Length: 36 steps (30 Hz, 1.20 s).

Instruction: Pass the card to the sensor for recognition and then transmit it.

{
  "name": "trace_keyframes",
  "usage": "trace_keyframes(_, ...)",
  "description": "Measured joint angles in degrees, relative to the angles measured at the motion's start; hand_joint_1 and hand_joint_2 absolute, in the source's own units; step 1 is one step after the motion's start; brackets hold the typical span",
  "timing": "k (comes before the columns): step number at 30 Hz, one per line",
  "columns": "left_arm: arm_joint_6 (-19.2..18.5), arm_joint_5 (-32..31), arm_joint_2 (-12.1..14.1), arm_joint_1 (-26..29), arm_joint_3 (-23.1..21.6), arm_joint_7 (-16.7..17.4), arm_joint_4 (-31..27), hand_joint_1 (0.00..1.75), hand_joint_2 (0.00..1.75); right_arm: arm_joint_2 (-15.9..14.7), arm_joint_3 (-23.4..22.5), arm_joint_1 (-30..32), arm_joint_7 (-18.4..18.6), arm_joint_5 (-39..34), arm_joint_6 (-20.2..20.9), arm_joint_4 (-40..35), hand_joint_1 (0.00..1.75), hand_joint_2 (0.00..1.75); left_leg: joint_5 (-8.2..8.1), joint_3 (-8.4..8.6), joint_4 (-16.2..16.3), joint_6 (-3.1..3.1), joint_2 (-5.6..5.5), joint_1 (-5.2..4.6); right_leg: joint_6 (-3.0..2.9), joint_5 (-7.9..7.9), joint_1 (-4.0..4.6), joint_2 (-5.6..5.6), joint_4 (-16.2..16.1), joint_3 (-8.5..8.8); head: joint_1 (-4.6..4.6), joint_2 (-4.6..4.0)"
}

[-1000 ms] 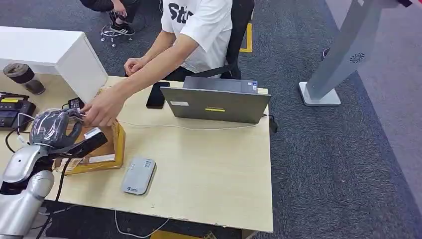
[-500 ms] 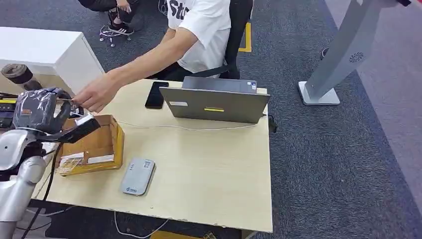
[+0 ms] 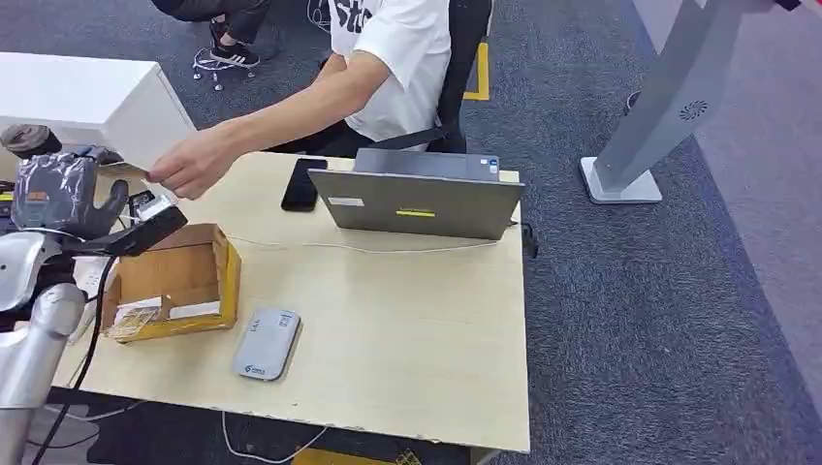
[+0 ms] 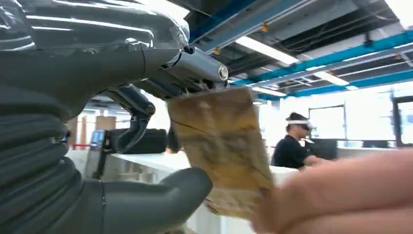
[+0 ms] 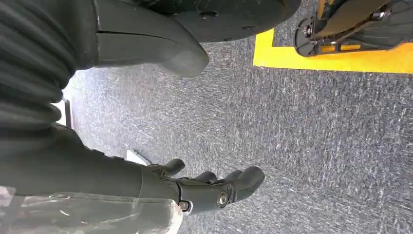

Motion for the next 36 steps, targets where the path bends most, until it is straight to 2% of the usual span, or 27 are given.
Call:
trace_keyframes(8, 4.39, -1.25, -2.95, -1.71, 0.00, 2.01, 3.41, 0.00, 1.75, 0.00, -0.26, -0.10, 0.13, 0.76, -0.04, 0.00, 0.00, 1.75, 0.01, 0.01, 0.01, 0.01, -0.07, 0.04, 0.01, 0.01, -0.01, -0.08, 0.00, 0.09, 0.02, 0.00)
trace_keyframes(19, 4.50, -1.27, -4.68, -1.89, 0.00, 2.07, 4.24, 0.00, 1.75, 0.00, -0.26, -0.10, 0.15, 0.76, -0.02, 0.00, 0.00, 1.75, 0.01, 0.01, 0.02, 0.01, -0.08, 0.03, 0.01, 0.01, -0.01, -0.08, 0.00, 0.09, 0.02, 0.00)
trace_keyframes(36, 5.33, -2.16, -5.27, -1.89, 0.00, 2.56, 4.39, 0.00, 1.75, 0.02, -0.28, -0.10, 0.15, 0.76, 0.02, 0.00, 0.00, 1.75, 0.02, 0.01, 0.02, 0.00, -0.08, 0.04, 0.00, 0.02, -0.01, -0.08, 0.00, 0.09, 0.02, 0.00)
